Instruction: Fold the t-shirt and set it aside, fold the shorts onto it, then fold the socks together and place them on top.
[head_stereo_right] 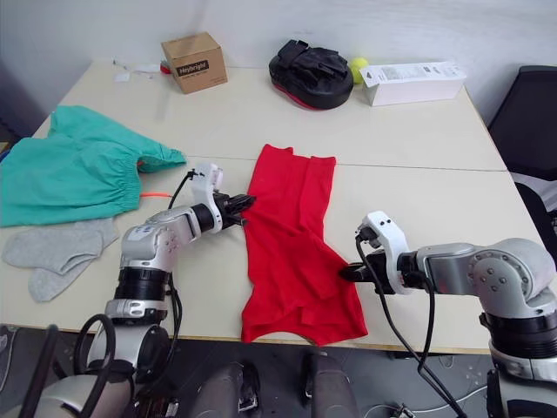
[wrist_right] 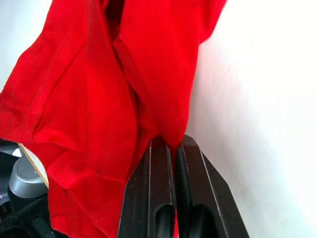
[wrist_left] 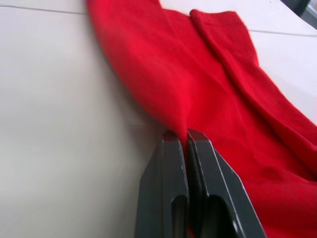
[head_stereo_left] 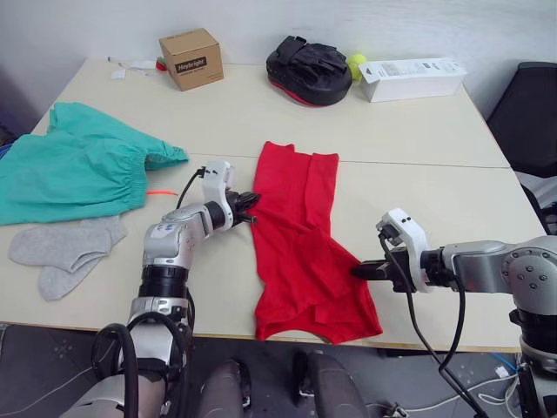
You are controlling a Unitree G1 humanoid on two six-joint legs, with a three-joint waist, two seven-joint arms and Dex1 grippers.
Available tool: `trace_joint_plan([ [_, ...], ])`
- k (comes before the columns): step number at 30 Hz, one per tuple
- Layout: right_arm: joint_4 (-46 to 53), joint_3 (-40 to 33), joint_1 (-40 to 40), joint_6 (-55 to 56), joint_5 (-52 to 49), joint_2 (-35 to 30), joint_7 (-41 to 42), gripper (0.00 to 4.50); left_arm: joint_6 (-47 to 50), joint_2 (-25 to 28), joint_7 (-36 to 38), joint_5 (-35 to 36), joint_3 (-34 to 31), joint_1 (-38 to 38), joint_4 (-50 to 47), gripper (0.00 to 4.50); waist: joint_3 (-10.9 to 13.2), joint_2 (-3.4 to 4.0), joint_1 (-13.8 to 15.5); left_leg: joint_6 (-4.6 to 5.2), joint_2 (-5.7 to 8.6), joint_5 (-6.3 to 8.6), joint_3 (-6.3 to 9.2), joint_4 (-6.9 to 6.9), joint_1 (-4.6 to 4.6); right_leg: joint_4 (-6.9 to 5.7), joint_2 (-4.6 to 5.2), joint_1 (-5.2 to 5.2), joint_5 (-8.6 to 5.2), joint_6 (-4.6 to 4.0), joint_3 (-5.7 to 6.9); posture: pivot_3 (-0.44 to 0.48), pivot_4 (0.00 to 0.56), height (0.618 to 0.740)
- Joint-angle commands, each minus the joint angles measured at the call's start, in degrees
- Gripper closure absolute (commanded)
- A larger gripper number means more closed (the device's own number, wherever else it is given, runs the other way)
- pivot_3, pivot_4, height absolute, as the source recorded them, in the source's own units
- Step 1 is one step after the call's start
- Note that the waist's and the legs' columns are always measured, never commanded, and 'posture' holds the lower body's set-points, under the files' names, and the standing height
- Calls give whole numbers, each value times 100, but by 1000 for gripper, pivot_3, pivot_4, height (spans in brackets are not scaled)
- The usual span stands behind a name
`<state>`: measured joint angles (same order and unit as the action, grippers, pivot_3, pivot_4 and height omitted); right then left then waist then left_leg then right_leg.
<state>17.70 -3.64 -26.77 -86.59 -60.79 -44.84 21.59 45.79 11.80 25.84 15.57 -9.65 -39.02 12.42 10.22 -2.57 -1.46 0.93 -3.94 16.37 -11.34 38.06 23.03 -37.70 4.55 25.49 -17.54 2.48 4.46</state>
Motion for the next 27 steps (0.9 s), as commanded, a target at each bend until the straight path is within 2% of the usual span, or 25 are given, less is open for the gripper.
trace_joint_plan([
  [1, -5, 100, -117, 146, 101, -33, 395, 4478, -26, 20, -158, 174, -107, 100, -458, 4500, 0, 0, 1, 0, 0, 0, 0, 0, 0, 0, 0, 0, 0, 0, 0, 0, 150, 740],
  [2, -13, 96, -107, 208, 127, 45, 437, 4478, -10, 31, -155, 207, -113, 99, -436, 4500, 0, 0, 2, 0, 0, 0, 0, 0, 0, 0, 0, 0, 0, 0, 0, 0, 150, 740],
  [4, 3, 94, -79, 360, 239, 154, 479, 4001, 108, 236, -24, 161, 59, 92, -407, 3994, 0, 0, 2, 0, -1, -1, 0, 2, 0, 0, -1, 0, 0, 0, 1, 0, 150, 740],
  [6, 29, 56, -38, 446, 359, 141, 526, 3443, -33, 679, 294, -91, 476, 159, -540, 3462, 1, 2, -26, 0, 0, -1, -1, 1, 0, 0, -2, 0, 0, 0, 1, 0, 150, 740],
  [10, 265, -195, 271, 814, 359, -605, 1475, 2156, -419, 1791, 1179, -202, 835, 492, -1009, 2245, 5, 8, -21, -7, -4, -1, -4, -6, -1, 2, -6, 5, -1, -2, 2, 0, 150, 740],
  [11, 332, -203, 471, 1268, 575, -892, 1902, 1734, -629, 2088, 1424, -230, 884, 628, -1060, 1907, 6, 12, -16, -9, -5, 1, -6, -9, -2, 4, -6, 5, -2, -4, 1, 0, 150, 740],
  [12, 324, -110, 863, 2361, 1250, -1335, 2524, 1398, -1391, 2502, 1797, -411, 943, 866, -1010, 1603, 6, 12, -11, -10, -4, 2, -6, -11, -2, 7, -5, 5, -3, -5, 1, 0, 150, 740],
  [13, 209, 14, 1243, 3569, 1997, -1728, 3075, 1078, -2151, 2844, 2144, -557, 971, 1079, -934, 1597, 6, 14, -6, -9, -4, 2, -6, -11, -2, 13, -5, 5, -3, -5, 2, 0, 150, 740],
  [14, 58, 110, 1518, 4621, 2615, -1954, 3452, 669, -2750, 3078, 2423, -641, 999, 1236, -863, 1597, 6, 14, -6, -11, -4, 6, -7, -15, -3, 20, -6, 4, -3, -5, 5, 0, 150, 740],
  [16, -385, 211, 1737, 6386, 3462, -1976, 3861, 23, -3862, 3286, 2722, -787, 1059, 1430, -707, 1191, 7, 15, -8, -9, -1, 13, -13, -15, -4, 28, -5, 2, -3, -2, 8, 0, 150, 740],
  [17, -549, 219, 1761, 6856, 3654, -1915, 3980, 0, -4173, 3313, 2787, -816, 1070, 1457, -615, 1030, 7, 16, -9, -8, -2, 17, -18, -14, -5, 30, -5, -1, 0, 3, 9, 0, 150, 740],
  [19, -1054, 242, 1727, 8102, 4118, -1728, 4210, 0, -5047, 3280, 3164, -692, 1072, 1564, -524, 412, 9, 19, -7, -4, 2, 18, -28, -12, -7, 30, 2, -2, 9, 16, 1, 0, 150, 740],
  [20, -1558, 370, 1633, 9244, 4618, -1620, 4204, 0, -6046, 3263, 3364, -801, 1226, 1650, -430, 103, 8, 18, -10, -8, 1, 20, -27, -9, -6, 30, 2, -2, 13, 13, -1, 0, 150, 740],
  [21, -2012, 505, 1530, 10196, 5009, -1503, 4218, 0, -6905, 3237, 3483, -971, 1389, 1680, -289, 47, 8, 18, -12, -9, 1, 20, -27, -8, -8, 30, 2, -3, 15, 11, -1, 0, 150, 740],
  [23, -2809, 740, 1295, 11726, 5576, -1274, 4188, 0, -8003, 3194, 3565, -1328, 1680, 1611, 56, 47, 10, 29, -11, -11, 3, 22, -37, -8, -16, 29, 3, -6, 15, 11, -5, 0, 150, 740],
  [27, -3893, 1119, 891, 13404, 6118, -1014, 4222, 0, -8847, 3099, 3561, -1678, 2017, 1391, 603, 47, 15, 39, -17, -2, -3, 5, -47, -7, -24, 24, -5, -5, 11, 4, -14, 0, 150, 740],
])
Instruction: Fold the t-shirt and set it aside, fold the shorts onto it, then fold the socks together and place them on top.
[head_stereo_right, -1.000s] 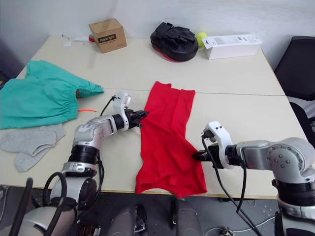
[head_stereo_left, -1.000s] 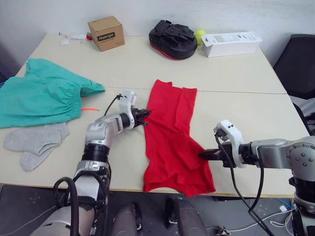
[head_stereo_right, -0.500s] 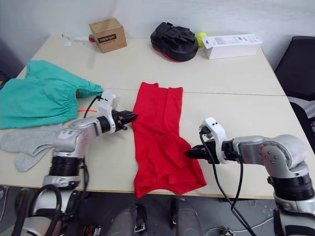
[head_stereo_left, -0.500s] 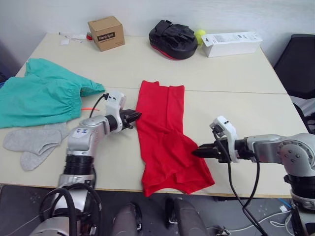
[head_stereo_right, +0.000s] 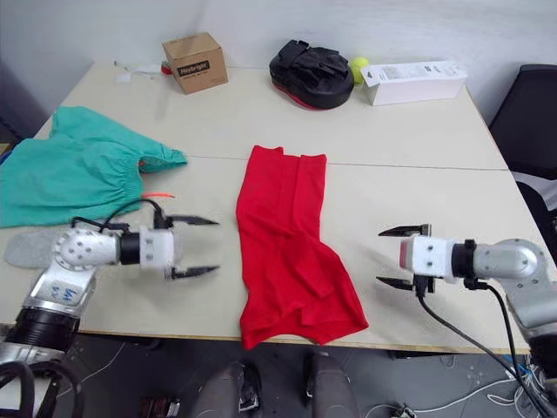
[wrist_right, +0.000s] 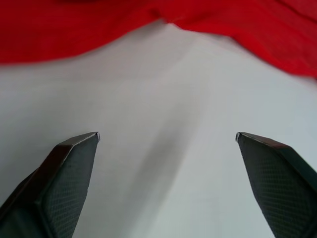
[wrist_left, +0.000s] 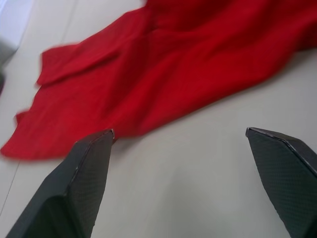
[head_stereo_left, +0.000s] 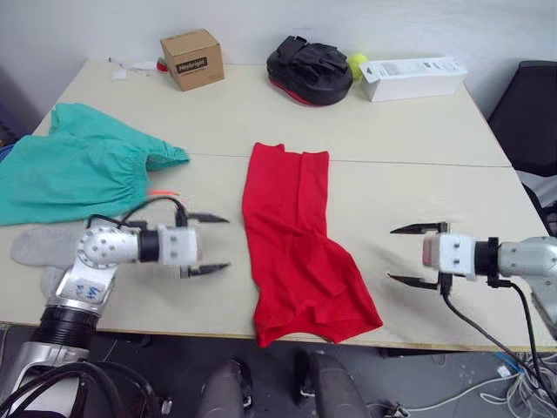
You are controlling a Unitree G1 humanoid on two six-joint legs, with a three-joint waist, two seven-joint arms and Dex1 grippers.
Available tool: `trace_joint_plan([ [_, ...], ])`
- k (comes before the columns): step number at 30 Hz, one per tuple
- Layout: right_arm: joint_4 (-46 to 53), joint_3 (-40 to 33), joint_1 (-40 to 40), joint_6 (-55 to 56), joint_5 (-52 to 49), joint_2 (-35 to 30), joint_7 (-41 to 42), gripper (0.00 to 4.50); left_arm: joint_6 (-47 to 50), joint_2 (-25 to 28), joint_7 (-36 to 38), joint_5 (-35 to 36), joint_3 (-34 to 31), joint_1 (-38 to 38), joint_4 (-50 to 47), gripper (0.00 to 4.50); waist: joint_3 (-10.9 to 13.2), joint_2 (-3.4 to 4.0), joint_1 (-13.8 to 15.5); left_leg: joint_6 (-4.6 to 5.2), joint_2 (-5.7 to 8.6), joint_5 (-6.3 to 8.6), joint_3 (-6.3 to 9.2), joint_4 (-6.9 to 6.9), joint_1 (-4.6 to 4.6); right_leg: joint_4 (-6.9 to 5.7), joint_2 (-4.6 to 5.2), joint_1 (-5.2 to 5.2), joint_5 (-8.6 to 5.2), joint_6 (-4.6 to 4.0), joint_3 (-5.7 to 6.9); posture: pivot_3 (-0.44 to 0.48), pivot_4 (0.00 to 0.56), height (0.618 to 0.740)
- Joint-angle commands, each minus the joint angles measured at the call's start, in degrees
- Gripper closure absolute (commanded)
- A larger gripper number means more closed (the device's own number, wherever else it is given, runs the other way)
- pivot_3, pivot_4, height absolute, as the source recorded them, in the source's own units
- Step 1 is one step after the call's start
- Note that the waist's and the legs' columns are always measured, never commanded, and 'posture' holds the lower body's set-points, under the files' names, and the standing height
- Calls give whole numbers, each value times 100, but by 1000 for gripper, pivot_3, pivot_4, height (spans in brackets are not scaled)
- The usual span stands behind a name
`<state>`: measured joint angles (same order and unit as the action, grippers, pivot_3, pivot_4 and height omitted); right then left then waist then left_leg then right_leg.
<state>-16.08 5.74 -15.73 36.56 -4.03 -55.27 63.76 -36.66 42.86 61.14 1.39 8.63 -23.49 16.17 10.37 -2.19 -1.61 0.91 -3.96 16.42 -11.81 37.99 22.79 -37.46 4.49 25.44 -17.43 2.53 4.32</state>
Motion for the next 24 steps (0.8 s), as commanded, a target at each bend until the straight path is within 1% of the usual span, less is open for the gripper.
trace_joint_plan([
  [1, -666, 285, -355, 1454, 607, 111, -61, 0, -712, -46, 33, -349, 293, -210, 315, 47, -2, 7, -4, 0, 0, -1, -2, 2, -11, -5, -1, -5, 0, 0, -6, 0, 150, 740],
  [2, -732, 372, -465, 1562, 659, 236, -106, 0, -840, -102, 39, -416, 403, -247, 395, 47, -2, 9, -15, 0, 0, -1, -6, 2, -22, -6, 0, -13, 0, 0, -10, 0, 150, 740],
  [5, -813, 625, -724, 1928, 642, 559, -137, 0, -930, -303, 53, -502, 650, -322, 498, 47, -4, 11, -42, -2, -10, 8, -2, 0, -94, 4, -2, -92, -3, -5, -10, 0, 150, 740],
  [8, -737, 793, -807, 2148, 455, 708, -97, 0, -941, -461, 204, -434, 864, -379, 470, 47, -11, 23, -31, -2, -15, 32, -1, -6, -127, 3, -1, -123, -11, -14, -10, 0, 150, 740],
  [14, -663, 889, -1048, 2612, 552, 909, -415, 0, -974, -539, 600, -132, 1165, -441, 418, 47, -9, 34, -12, -3, -16, 34, -1, -2, -131, -4, -2, -126, -25, -11, -10, 0, 150, 740],
  [17, -710, 1029, -1110, 2872, 450, 891, -459, 0, -986, -556, 808, 42, 1315, -414, 334, 47, -7, 40, -13, -2, -15, 33, -3, 0, -131, -5, -1, -126, -25, -10, -13, 0, 150, 740],
  [21, -1032, 1133, -1045, 3346, 478, 763, -530, 0, -1026, -554, 989, 72, 1501, -378, 295, 47, -7, 40, -14, -2, -15, 34, -2, 0, -133, -5, -2, -127, -26, -10, -13, 0, 150, 740],
  [24, -1092, 1242, -970, 3558, 504, 716, -620, 0, -1028, -615, 1006, 17, 1596, -371, 309, 47, -7, 44, -14, -2, -15, 33, -2, 0, -138, -5, -2, -132, -27, -11, -14, 0, 150, 740],
])
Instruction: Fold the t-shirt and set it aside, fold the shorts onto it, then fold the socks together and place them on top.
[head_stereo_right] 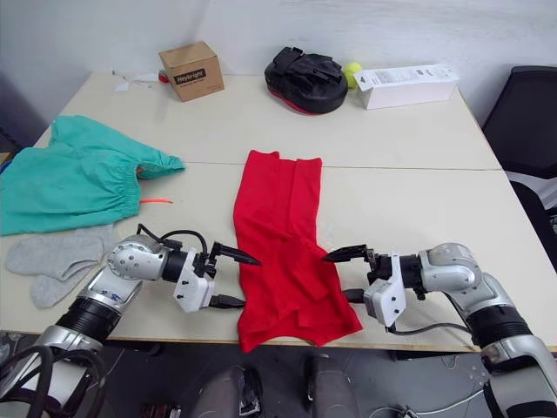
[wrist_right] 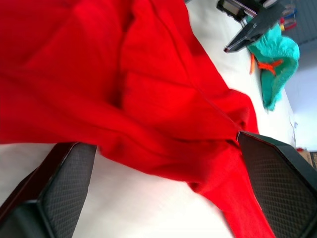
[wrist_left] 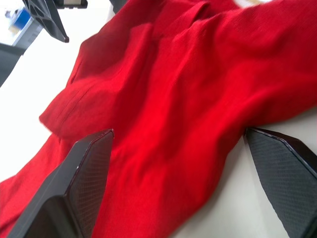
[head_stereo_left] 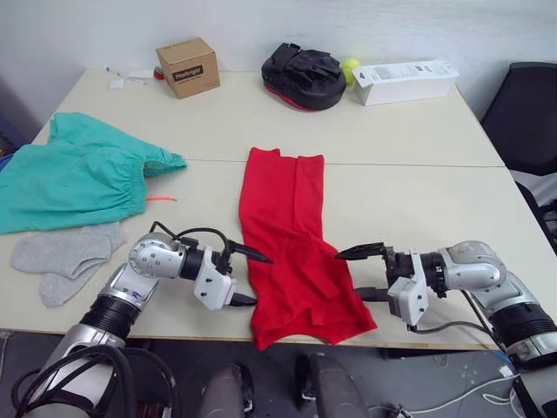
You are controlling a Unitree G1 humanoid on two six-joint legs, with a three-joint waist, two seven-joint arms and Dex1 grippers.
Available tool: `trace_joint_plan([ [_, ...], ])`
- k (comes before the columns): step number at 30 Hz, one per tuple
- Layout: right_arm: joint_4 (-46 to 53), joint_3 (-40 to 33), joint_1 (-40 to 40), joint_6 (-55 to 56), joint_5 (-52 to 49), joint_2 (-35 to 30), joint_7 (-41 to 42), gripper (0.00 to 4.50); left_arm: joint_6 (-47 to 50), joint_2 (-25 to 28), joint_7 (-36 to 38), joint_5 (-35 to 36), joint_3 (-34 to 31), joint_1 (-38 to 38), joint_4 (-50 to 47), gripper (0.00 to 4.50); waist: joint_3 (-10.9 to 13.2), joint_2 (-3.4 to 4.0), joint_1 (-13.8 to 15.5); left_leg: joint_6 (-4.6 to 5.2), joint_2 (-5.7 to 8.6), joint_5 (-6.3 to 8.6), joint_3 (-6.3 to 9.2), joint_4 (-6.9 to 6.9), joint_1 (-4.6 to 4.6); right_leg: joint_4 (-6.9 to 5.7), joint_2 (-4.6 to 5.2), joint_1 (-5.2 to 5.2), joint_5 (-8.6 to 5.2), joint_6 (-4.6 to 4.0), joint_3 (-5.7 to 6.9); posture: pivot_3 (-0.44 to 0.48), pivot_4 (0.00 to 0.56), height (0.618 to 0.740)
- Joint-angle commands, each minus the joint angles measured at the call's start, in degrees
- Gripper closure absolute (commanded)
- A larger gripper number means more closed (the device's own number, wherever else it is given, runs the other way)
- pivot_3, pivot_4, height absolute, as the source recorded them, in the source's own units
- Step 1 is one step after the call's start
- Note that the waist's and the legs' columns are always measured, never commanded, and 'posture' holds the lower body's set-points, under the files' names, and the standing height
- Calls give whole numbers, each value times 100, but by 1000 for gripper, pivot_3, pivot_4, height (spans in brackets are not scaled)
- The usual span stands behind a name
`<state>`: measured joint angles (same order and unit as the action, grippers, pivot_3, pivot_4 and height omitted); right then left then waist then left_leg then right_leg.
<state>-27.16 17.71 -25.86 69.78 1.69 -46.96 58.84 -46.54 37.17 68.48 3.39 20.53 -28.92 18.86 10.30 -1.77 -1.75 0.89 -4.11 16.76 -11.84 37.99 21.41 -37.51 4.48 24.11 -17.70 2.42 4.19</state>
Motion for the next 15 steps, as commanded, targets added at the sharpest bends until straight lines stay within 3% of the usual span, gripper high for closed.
trace_joint_plan([
  [1, 45, 87, 61, 237, -66, -107, -152, 0, -40, -83, 241, -225, 429, 170, 46, 47, 0, 3, -1, 0, 0, 0, 0, 0, -2, 0, 0, -2, -1, 0, -1, 0, 150, 740],
  [4, 165, 185, 115, 194, 72, -54, -225, 0, -62, -214, 165, -365, 516, 133, 107, 47, 0, 9, -3, 1, 0, 1, 2, 0, -22, 2, 0, -22, -3, 0, -1, 0, 150, 740],
  [6, 184, 254, 152, 111, 162, -71, -247, 378, -36, -264, 159, -423, 547, 119, 134, 212, -1, 10, -3, 2, 0, 3, 10, 0, -31, 4, 2, -33, -5, -1, 3, 0, 150, 740],
  [9, 102, 298, 190, 128, 288, -143, -313, 1270, 43, -233, 269, -441, 616, 87, 141, 973, -1, 11, 1, 5, 0, 6, 18, 0, -33, 8, 3, -41, -5, -1, 8, 0, 150, 740],
  [15, 340, 366, 367, -63, 170, -255, -349, 3372, 376, 3, 596, -307, 742, 248, -6, 2961, -2, 11, -1, 6, 0, 6, 23, 1, -34, 7, 4, -44, -5, -1, 10, 0, 150, 740],
])
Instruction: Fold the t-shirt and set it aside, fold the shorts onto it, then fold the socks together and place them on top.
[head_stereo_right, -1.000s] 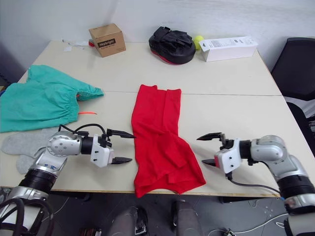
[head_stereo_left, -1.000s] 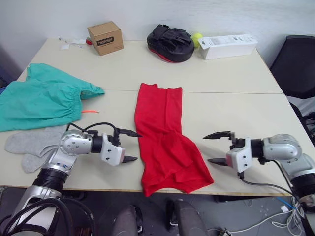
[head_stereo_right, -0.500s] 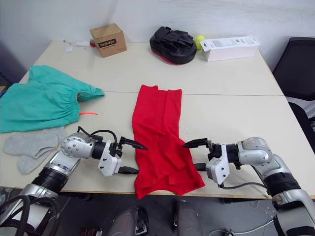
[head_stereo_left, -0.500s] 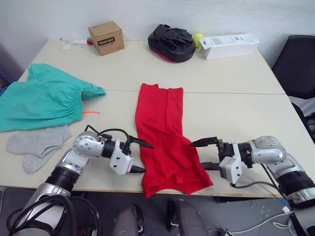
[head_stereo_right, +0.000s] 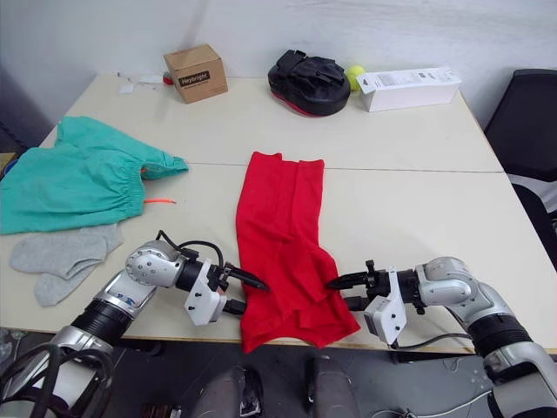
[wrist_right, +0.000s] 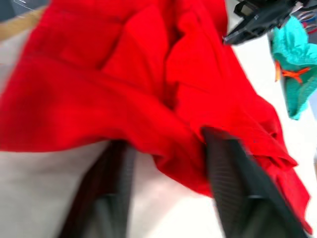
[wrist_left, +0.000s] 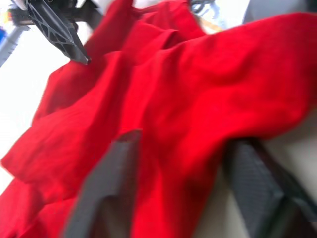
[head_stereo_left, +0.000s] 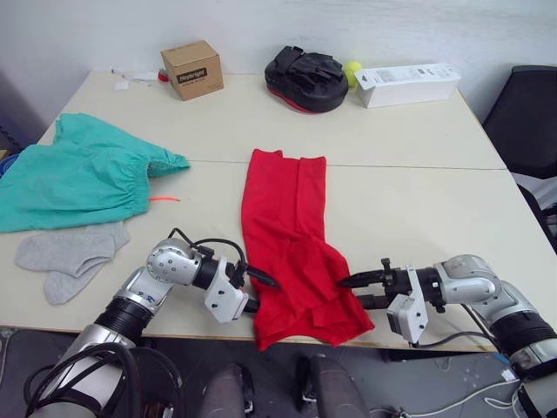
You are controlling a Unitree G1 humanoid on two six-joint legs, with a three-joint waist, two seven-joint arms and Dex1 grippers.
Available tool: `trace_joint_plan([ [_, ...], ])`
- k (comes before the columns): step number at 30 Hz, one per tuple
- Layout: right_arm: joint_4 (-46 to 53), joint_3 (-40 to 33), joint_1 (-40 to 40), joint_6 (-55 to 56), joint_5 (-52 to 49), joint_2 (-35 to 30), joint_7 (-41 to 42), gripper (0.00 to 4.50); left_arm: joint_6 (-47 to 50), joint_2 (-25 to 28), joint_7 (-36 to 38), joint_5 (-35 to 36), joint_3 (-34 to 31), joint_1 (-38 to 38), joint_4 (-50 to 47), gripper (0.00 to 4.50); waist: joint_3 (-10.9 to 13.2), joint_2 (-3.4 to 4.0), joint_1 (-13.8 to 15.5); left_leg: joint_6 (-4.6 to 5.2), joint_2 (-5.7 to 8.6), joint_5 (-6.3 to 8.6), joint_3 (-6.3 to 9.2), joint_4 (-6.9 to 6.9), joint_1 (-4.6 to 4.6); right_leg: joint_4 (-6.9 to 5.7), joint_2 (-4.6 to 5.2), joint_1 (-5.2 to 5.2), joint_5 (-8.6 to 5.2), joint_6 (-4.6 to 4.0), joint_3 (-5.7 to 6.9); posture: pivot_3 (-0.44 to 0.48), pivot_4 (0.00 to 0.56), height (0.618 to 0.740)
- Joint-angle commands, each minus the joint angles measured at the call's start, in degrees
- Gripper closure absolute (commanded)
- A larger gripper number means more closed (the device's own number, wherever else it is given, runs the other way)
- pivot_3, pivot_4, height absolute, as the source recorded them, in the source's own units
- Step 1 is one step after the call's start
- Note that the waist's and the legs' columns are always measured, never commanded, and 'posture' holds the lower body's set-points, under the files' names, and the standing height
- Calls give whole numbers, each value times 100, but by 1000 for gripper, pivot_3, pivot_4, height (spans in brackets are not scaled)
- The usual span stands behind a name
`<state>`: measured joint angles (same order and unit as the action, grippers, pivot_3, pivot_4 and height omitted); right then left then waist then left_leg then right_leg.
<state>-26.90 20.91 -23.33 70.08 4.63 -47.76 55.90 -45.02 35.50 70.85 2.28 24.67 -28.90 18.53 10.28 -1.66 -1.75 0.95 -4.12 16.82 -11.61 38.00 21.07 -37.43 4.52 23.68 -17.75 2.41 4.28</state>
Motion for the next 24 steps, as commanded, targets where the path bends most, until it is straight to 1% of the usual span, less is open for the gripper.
trace_joint_plan([
  [1, 522, 111, 234, -327, -321, -258, 30, 3808, 333, 233, 427, -87, 334, 319, -136, 3356, 0, 2, -1, 0, 0, 0, 1, 0, 0, 0, 0, 0, 0, 0, 0, 0, 150, 740],
  [3, 852, 194, 407, -713, -606, -395, 152, 4475, 497, 313, 493, 40, 334, 410, -361, 4017, 0, 3, -5, -1, -3, 1, 6, -2, 1, 0, 0, 1, -3, -6, 3, 0, 150, 740],
  [4, 1110, 186, 512, -965, -768, -479, 192, 4500, 526, 410, 594, 119, 353, 470, -512, 4337, 2, 6, -11, -3, -4, 3, 8, -3, 2, 0, -1, 1, -5, -8, 4, 0, 150, 740],
  [5, 1355, 171, 609, -1180, -905, -556, 236, 4500, 543, 494, 693, 202, 368, 524, -639, 4461, 3, 7, -24, -4, -5, 4, 8, -4, 2, -1, -1, 2, -7, -10, 4, 0, 150, 740],
  [9, 2338, 81, 1113, -1914, -1454, -924, 442, 4500, 974, 802, 845, 666, 243, 842, -1337, 4461, 7, 14, -37, -11, -13, 8, 11, -7, 0, -7, -7, 4, -18, -20, 7, 0, 150, 740],
  [11, 2899, 25, 1542, -2465, -1926, -1222, 579, 4500, 1552, 1093, 852, 1058, 64, 1165, -1945, 4461, 11, 18, -23, -16, -15, 10, 18, -7, 1, -9, -8, 3, -25, -22, 14, 0, 150, 740],
  [14, 3454, -161, 1994, -3212, -2426, -1529, 722, 4500, 2553, 1466, 913, 1536, -97, 1531, -2652, 4461, 14, 23, 1, -16, -15, 18, 22, -9, 7, -10, -8, 7, -33, -20, 16, 0, 150, 740],
  [16, 3738, -276, 2207, -3617, -2661, -1703, 844, 4500, 3054, 1603, 858, 1787, -248, 1676, -2980, 4461, 15, 23, 16, -11, -14, 22, 24, -6, 9, -8, -8, 7, -33, -19, 17, 0, 150, 740],
  [18, 4146, -454, 2402, -4337, -3128, -1902, 896, 4500, 3626, 1687, 747, 2066, -469, 1736, -3241, 4461, 17, 25, 20, 11, -12, 32, 24, -4, 9, -5, -6, 4, -32, -17, 17, 0, 150, 740],
  [21, 4623, -749, 2460, -5324, -3697, -1985, 863, 4500, 4238, 1760, 706, 2288, -738, 1729, -3403, 4461, 18, 25, 23, 13, -13, 33, 28, -6, 11, 1, -7, 4, -33, -19, 18, 0, 150, 740],
  [22, 4738, -840, 2378, -5688, -3904, -1949, 801, 4500, 4455, 1778, 681, 2389, -844, 1704, -3404, 4461, 18, 24, 24, 12, -13, 33, 28, -6, 11, 1, -7, 5, -35, -22, 18, 0, 150, 740],
  [24, 4822, -967, 1940, -6592, -4386, -1728, 574, 4500, 5006, 1756, 568, 2719, -1144, 1594, -3327, 4461, 22, 18, -8, 9, -13, 34, 29, -8, 13, 1, -8, 7, -36, -23, 19, 0, 150, 740],
])
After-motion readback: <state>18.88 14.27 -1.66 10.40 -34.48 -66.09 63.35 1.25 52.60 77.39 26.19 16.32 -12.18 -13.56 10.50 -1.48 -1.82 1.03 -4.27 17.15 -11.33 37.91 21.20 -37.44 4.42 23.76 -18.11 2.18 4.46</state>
